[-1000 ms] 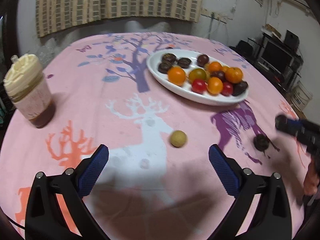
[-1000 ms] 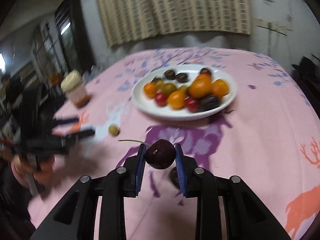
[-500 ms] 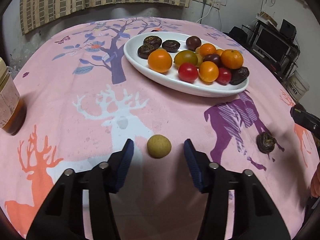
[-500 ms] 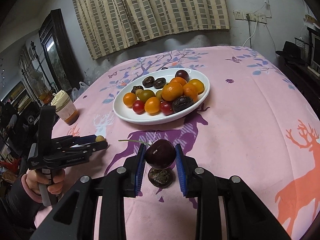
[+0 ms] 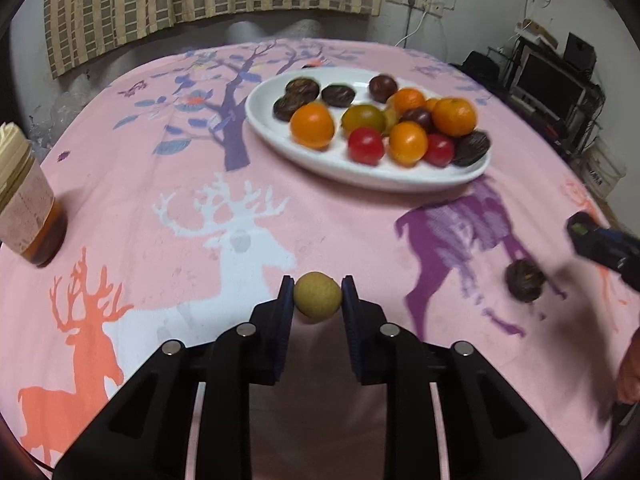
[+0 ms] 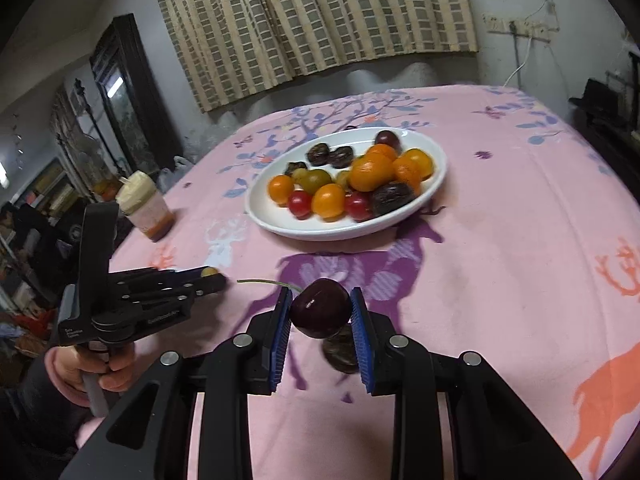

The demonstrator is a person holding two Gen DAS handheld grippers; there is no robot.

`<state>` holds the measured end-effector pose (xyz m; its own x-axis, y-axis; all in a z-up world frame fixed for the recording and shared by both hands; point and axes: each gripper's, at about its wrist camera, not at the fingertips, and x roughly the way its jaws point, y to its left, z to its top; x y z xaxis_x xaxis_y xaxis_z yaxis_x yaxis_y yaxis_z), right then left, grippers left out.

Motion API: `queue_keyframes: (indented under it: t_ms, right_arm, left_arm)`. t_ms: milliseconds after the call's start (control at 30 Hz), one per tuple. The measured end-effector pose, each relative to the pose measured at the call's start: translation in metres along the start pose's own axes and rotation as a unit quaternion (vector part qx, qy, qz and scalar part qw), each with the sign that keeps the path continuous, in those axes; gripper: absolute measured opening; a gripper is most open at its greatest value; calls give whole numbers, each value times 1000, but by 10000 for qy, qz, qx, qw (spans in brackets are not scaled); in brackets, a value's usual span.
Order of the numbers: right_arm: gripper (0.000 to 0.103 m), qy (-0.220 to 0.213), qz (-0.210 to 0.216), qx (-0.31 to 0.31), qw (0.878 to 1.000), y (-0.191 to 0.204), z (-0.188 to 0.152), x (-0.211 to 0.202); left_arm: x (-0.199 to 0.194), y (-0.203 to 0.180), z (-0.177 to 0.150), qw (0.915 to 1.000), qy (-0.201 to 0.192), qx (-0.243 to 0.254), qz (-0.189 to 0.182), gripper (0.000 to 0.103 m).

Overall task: Organize fruits
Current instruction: 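Place the cherry and yellow fruit on the white plate and open both tools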

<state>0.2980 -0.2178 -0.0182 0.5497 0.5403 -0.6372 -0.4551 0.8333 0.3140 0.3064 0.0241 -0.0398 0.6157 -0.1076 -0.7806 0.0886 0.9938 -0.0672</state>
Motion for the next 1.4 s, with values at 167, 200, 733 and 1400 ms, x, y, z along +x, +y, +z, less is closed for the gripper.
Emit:
queue_keyframes:
  t_ms: [167,200,733,1400]
  right_arm:
    - [30,-504,-87,-266,9983,16,42,5]
    - [30,-598,-169,-263,9977,15,54,9]
    - [69,-899,-702,-263,9931,-9,102,64]
    - [74,667,-284,-1740,9821,13,-18,12]
  left_arm:
    - [-12,-13,63,9989,-445,135,-60,24]
    - [-10,-17,75,9986,-495,167,-31,24]
    - [38,-19,135,9908,-728,197,1125,90]
    - [-28,-65,0,9931,-476,531,-928,97]
